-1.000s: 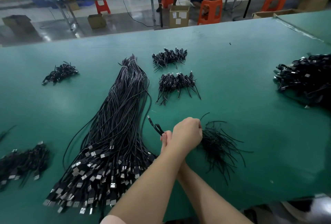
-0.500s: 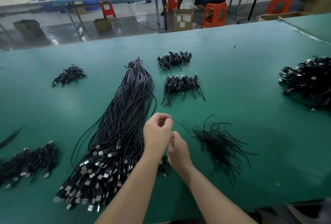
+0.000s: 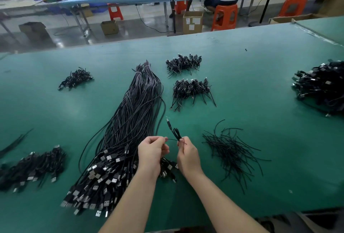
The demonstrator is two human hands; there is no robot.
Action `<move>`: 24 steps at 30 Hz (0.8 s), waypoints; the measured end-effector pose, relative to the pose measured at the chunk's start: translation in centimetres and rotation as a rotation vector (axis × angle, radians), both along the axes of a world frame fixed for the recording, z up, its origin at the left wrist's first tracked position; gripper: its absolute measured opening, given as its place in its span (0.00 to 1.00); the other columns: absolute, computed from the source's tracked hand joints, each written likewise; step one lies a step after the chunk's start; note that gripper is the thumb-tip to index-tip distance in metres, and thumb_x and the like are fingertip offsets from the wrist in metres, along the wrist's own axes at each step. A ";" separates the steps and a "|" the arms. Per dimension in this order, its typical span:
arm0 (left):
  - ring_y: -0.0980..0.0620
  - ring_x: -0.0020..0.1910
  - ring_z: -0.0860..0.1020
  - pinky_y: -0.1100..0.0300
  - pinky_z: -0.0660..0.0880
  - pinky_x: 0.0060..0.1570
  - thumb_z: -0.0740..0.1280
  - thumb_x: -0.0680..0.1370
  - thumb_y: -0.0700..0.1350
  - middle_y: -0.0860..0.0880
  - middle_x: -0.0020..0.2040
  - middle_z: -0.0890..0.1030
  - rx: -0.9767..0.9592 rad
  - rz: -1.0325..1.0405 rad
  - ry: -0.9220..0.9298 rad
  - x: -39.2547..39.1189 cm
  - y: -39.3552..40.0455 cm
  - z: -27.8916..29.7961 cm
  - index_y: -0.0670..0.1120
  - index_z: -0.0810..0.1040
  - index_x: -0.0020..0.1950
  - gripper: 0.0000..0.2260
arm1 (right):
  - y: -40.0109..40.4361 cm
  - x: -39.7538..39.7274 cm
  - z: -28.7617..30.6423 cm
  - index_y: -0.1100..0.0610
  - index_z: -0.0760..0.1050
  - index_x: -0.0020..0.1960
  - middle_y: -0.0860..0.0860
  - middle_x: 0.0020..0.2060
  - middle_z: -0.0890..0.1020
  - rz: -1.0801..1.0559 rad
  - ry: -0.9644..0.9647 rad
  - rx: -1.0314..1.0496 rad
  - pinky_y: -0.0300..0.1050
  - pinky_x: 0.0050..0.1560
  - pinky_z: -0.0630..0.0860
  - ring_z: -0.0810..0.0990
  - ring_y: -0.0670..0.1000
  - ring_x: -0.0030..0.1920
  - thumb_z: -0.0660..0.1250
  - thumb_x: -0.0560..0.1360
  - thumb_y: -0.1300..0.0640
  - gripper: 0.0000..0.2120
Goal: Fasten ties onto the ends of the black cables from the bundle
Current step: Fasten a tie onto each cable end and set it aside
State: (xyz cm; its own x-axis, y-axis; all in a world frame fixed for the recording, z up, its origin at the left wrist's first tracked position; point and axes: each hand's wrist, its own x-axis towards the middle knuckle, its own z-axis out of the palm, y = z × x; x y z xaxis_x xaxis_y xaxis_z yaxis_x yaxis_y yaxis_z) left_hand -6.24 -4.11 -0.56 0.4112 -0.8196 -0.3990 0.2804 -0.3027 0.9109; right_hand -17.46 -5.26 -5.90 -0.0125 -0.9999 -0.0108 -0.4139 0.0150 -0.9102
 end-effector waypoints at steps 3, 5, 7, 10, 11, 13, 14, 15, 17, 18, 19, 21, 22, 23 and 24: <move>0.53 0.28 0.77 0.62 0.76 0.31 0.69 0.76 0.33 0.47 0.33 0.81 -0.049 -0.053 -0.193 -0.1 0.1 0.0 0.40 0.81 0.47 0.04 | 0.0 0.0 -0.1 0.51 0.64 0.40 0.51 0.35 0.76 -0.001 0.009 0.002 0.42 0.32 0.64 0.70 0.49 0.33 0.52 0.86 0.54 0.16; 0.54 0.28 0.75 0.61 0.75 0.31 0.68 0.76 0.34 0.48 0.33 0.81 -0.070 -0.159 -0.309 0.0 0.2 -0.1 0.46 0.84 0.44 0.09 | 0.1 0.1 -0.1 0.50 0.63 0.39 0.49 0.33 0.73 -0.004 0.017 -0.011 0.40 0.30 0.60 0.68 0.47 0.32 0.52 0.86 0.53 0.16; 0.54 0.28 0.73 0.60 0.73 0.31 0.68 0.77 0.36 0.50 0.31 0.82 -0.053 -0.284 -0.430 0.2 0.3 -0.2 0.51 0.87 0.43 0.12 | 0.1 0.1 -0.1 0.49 0.63 0.39 0.47 0.31 0.71 -0.004 0.027 -0.021 0.39 0.29 0.59 0.66 0.46 0.30 0.52 0.86 0.55 0.16; 0.55 0.25 0.72 0.62 0.72 0.28 0.70 0.78 0.40 0.55 0.36 0.85 -0.041 -0.435 -0.668 0.5 0.2 -0.1 0.54 0.88 0.47 0.10 | 0.1 0.1 -0.2 0.49 0.63 0.39 0.47 0.31 0.70 -0.002 0.025 -0.025 0.38 0.28 0.60 0.65 0.45 0.29 0.52 0.86 0.56 0.16; 0.54 0.27 0.75 0.62 0.74 0.29 0.70 0.78 0.42 0.56 0.40 0.85 -0.039 -0.476 -0.744 0.6 0.1 0.0 0.55 0.88 0.49 0.09 | 0.1 0.1 -0.2 0.49 0.63 0.39 0.47 0.31 0.70 -0.001 0.023 -0.023 0.37 0.28 0.61 0.65 0.45 0.29 0.52 0.86 0.56 0.16; 0.56 0.37 0.80 0.65 0.77 0.37 0.71 0.78 0.44 0.59 0.46 0.84 -0.028 -0.545 -0.849 0.8 0.0 0.2 0.56 0.87 0.51 0.08 | 0.1 0.1 -0.1 0.49 0.63 0.40 0.47 0.31 0.71 -0.004 0.011 -0.019 0.37 0.29 0.62 0.65 0.45 0.29 0.52 0.86 0.55 0.16; 0.61 0.41 0.80 0.69 0.75 0.40 0.71 0.78 0.45 0.60 0.47 0.83 -0.030 -0.568 -0.882 1.0 0.0 0.3 0.56 0.87 0.51 0.07 | 0.1 0.1 -0.1 0.49 0.64 0.40 0.48 0.32 0.71 -0.006 0.003 -0.017 0.36 0.29 0.63 0.65 0.45 0.30 0.52 0.86 0.55 0.15; 0.65 0.41 0.78 0.74 0.72 0.40 0.72 0.78 0.45 0.61 0.46 0.82 -0.034 -0.576 -0.903 1.2 -0.1 0.4 0.57 0.86 0.50 0.07 | 0.1 0.1 -0.1 0.50 0.64 0.40 0.48 0.32 0.71 -0.006 -0.003 -0.014 0.36 0.29 0.63 0.66 0.45 0.30 0.52 0.86 0.54 0.15; 0.68 0.37 0.76 0.75 0.70 0.35 0.73 0.77 0.47 0.60 0.41 0.82 -0.032 -0.533 -0.908 1.6 -0.2 0.5 0.58 0.84 0.44 0.05 | 0.2 0.0 0.0 0.51 0.65 0.41 0.47 0.32 0.71 -0.008 -0.008 -0.025 0.36 0.30 0.64 0.66 0.45 0.30 0.52 0.86 0.53 0.15; 0.67 0.36 0.77 0.74 0.71 0.34 0.73 0.77 0.47 0.58 0.38 0.82 -0.026 -0.471 -0.882 1.9 -0.3 0.4 0.57 0.83 0.42 0.06 | 0.2 0.0 0.0 0.51 0.65 0.41 0.47 0.32 0.70 -0.011 -0.013 -0.034 0.36 0.31 0.64 0.65 0.45 0.30 0.52 0.86 0.53 0.15; 0.64 0.35 0.78 0.71 0.73 0.35 0.73 0.76 0.47 0.57 0.36 0.83 -0.016 -0.386 -0.832 2.2 -0.3 0.2 0.55 0.83 0.41 0.06 | 0.3 0.0 0.0 0.52 0.65 0.41 0.47 0.32 0.70 -0.016 -0.021 -0.042 0.36 0.31 0.64 0.65 0.45 0.30 0.52 0.86 0.54 0.15; 0.58 0.31 0.80 0.58 0.80 0.35 0.71 0.77 0.43 0.53 0.34 0.84 0.024 -0.216 -0.687 2.5 -0.3 -0.1 0.52 0.83 0.41 0.06 | 0.3 0.0 0.1 0.52 0.66 0.41 0.47 0.31 0.69 -0.019 -0.031 -0.051 0.36 0.31 0.65 0.65 0.45 0.29 0.52 0.86 0.54 0.15; 0.55 0.29 0.80 0.55 0.81 0.33 0.71 0.77 0.41 0.51 0.34 0.84 0.047 -0.176 -0.633 2.4 -0.4 -0.2 0.49 0.83 0.41 0.06 | 0.3 0.0 0.1 0.52 0.67 0.41 0.46 0.30 0.69 -0.014 -0.029 -0.056 0.36 0.31 0.65 0.65 0.44 0.29 0.52 0.86 0.55 0.15; 0.53 0.27 0.80 0.55 0.80 0.30 0.70 0.77 0.40 0.50 0.34 0.84 0.065 -0.172 -0.606 2.2 -0.5 -0.3 0.48 0.83 0.42 0.05 | 0.4 0.0 0.1 0.53 0.67 0.42 0.46 0.31 0.69 -0.006 -0.023 -0.061 0.36 0.31 0.64 0.65 0.44 0.29 0.53 0.86 0.55 0.15; 0.52 0.27 0.81 0.56 0.80 0.30 0.70 0.76 0.39 0.50 0.36 0.85 0.080 -0.188 -0.595 1.8 -0.6 -0.3 0.47 0.83 0.42 0.05 | 0.4 0.0 0.0 0.55 0.68 0.42 0.46 0.31 0.70 0.006 -0.013 -0.063 0.37 0.31 0.64 0.65 0.44 0.29 0.53 0.86 0.56 0.14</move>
State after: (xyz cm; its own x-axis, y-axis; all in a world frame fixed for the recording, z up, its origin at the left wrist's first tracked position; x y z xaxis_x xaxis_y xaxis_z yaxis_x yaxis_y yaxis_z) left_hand -4.44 -4.68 -0.84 0.4336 -0.8765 -0.2091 -0.3322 -0.3712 0.8671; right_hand -17.49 -4.90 -5.92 -0.0066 -0.9986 0.0517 -0.4016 -0.0447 -0.9147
